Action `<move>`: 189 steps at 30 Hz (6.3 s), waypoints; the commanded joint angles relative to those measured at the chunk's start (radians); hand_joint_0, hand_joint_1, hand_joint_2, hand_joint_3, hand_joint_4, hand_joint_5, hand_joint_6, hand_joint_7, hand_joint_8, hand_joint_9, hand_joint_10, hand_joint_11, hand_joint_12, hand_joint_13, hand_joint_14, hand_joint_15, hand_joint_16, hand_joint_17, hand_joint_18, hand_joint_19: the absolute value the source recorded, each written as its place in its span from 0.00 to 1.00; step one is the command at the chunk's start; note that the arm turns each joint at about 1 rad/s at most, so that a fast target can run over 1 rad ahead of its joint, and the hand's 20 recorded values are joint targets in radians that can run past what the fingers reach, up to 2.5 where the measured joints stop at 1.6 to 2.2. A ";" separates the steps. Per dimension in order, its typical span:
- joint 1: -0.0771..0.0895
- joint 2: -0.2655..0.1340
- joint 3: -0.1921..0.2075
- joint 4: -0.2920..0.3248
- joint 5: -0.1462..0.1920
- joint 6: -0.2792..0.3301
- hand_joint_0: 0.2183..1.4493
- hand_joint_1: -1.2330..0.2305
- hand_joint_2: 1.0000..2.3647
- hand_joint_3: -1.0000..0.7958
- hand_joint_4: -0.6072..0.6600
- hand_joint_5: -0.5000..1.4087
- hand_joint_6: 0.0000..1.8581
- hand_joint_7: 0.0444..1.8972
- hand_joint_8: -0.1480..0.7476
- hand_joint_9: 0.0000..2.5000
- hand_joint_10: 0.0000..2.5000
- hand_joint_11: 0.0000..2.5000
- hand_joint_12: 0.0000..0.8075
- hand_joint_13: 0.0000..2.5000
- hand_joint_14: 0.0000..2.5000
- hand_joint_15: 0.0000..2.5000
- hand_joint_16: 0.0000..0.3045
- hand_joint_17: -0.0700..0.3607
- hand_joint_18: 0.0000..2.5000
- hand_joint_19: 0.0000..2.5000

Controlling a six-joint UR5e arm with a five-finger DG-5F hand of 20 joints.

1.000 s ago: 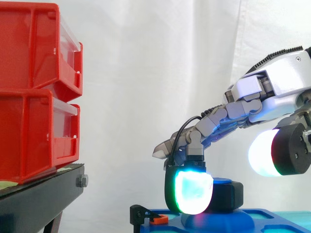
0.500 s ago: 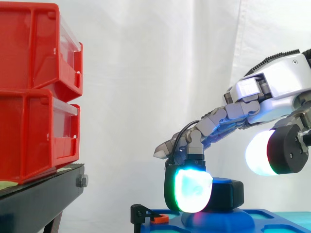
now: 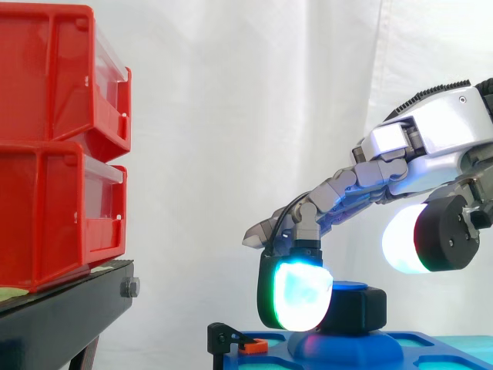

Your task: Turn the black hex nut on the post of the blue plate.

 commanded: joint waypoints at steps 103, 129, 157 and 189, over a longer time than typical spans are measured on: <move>-0.093 0.000 -0.010 0.053 -0.074 0.032 0.20 0.59 0.00 0.28 0.58 0.15 0.27 0.45 0.41 0.05 0.00 0.00 0.44 0.02 0.00 0.00 0.19 0.47 0.00 0.03; -0.054 0.001 -0.007 0.139 -0.072 0.101 0.20 0.60 0.00 0.28 0.59 0.15 0.27 0.45 0.41 0.05 0.00 0.00 0.44 0.02 0.00 0.00 0.20 0.47 0.00 0.03; -0.028 0.001 -0.009 0.120 -0.035 0.074 0.20 0.60 0.00 0.28 0.59 0.15 0.27 0.45 0.41 0.05 0.00 0.00 0.44 0.02 0.00 0.00 0.19 0.47 0.00 0.03; 0.015 0.000 -0.029 0.079 -0.012 0.052 0.20 0.60 0.00 0.28 0.58 0.15 0.27 0.45 0.41 0.05 0.00 0.00 0.44 0.02 0.00 0.00 0.20 0.47 0.00 0.03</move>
